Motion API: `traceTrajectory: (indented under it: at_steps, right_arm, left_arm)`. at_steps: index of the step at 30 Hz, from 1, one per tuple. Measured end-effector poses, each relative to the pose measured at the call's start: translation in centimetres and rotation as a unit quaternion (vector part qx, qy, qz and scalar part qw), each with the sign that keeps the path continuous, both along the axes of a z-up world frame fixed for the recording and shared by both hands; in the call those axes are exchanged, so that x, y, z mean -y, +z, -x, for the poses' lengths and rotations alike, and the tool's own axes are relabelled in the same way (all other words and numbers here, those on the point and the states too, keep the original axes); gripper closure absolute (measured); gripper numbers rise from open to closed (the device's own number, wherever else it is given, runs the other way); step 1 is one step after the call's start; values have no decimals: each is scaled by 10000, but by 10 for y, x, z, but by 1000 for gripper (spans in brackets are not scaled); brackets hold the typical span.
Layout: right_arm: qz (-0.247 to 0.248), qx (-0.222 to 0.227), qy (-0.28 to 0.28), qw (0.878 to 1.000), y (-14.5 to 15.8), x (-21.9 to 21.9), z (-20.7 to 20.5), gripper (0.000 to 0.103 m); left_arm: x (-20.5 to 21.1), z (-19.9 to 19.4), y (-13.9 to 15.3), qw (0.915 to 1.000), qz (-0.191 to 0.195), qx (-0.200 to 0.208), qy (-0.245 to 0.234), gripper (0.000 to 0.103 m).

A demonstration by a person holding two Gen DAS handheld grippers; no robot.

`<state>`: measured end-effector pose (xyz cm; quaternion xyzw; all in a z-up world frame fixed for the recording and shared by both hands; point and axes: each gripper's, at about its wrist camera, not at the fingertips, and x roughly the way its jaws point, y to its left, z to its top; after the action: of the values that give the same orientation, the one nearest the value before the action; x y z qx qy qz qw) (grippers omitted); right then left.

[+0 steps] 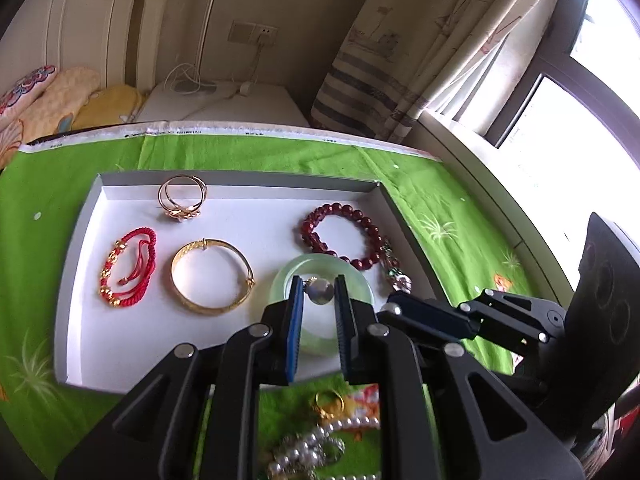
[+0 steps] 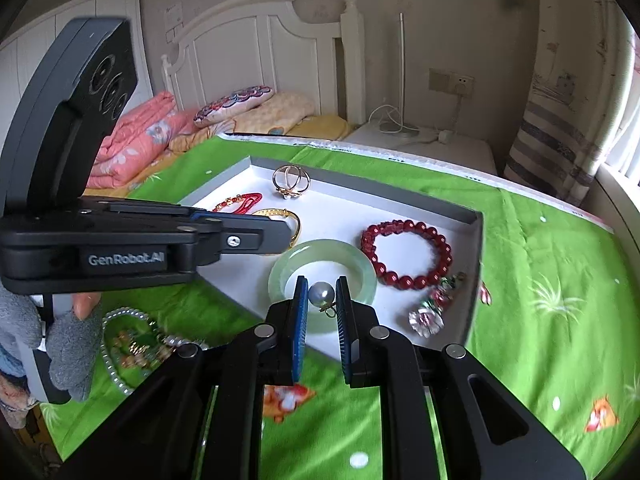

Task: Organize jewelry
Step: 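Carry the pearl earring over the tray and release it inside the jade bangle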

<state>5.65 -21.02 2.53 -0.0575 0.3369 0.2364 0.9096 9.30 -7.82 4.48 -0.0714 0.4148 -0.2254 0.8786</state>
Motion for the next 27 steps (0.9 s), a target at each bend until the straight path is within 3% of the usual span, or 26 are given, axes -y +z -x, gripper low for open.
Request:
traceTrajectory:
  at_steps: [6,15,17,21,25,27]
  right_arm:
    - [25,22,70,10000,-6,-7,-8,89]
    - [-119,-25,-11,9999,-7,0,-7,79]
    - [-165,-24,-22,9999,-6,2,-5,79]
    - [-287,-23,-78,9996,-2,10,7,79]
    - [-521,-16,-174,9985,1,23,25,55]
    - [-603,-68,-159,9980,1,27,35,54]
  left_arm:
    - [5,-7,-6,10000,-49,-48,-35,87]
    - [-15,-3,-3,9997,74,-16,237,69]
    - [-20,1,-1,9995,99,24,295,64]
    - [-40,17,3,9980,67,165,613,41]
    - [-63,44,6,9947,-173,319,964,25]
    - [-74,56,5,9927,-323,364,1104,22]
